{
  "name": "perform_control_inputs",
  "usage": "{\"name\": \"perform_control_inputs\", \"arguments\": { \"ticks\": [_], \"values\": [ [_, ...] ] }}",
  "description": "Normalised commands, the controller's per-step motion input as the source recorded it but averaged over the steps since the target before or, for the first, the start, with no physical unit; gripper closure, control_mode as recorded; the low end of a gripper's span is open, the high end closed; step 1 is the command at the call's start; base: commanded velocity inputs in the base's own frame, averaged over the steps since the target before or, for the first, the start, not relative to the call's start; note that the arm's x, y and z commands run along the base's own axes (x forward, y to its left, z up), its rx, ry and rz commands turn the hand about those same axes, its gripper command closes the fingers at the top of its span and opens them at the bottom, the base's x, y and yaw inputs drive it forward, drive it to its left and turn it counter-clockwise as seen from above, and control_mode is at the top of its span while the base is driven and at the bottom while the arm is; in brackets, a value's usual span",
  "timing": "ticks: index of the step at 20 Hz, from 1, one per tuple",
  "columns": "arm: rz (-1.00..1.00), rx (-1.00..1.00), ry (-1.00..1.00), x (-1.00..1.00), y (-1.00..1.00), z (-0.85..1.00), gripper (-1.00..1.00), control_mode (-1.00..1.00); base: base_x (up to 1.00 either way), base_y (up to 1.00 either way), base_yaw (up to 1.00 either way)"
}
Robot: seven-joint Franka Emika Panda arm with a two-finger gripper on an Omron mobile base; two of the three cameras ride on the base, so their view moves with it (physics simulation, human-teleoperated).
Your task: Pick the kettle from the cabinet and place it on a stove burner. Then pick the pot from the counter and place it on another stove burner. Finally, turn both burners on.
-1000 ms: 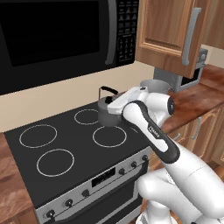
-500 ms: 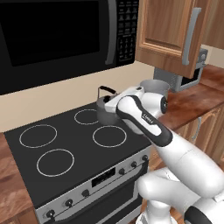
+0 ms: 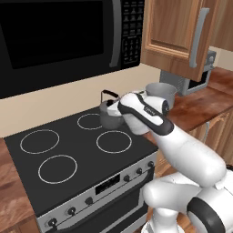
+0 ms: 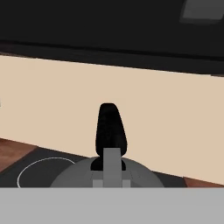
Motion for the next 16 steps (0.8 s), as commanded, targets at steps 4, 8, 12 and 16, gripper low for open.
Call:
{"name": "perform_control_inputs", "arguments": {
  "ticks": [4, 8, 12, 16],
  "values": [
    [0.00, 0.00, 0.00, 0.18, 0.00, -0.16, 1.00, -1.00, 0.00, 0.00, 0.00],
    [0.00, 0.00, 0.00, 0.16, 0.00, -0.14, 1.00, -1.00, 0.00, 0.00, 0.00],
    [0.00, 0.00, 0.00, 0.18, 0.00, -0.11, 1.00, -1.00, 0.00, 0.00, 0.00],
    [0.00, 0.00, 0.00, 0.17, 0.03, -0.10, 1.00, -1.00, 0.00, 0.00, 0.00]
  ]
}}
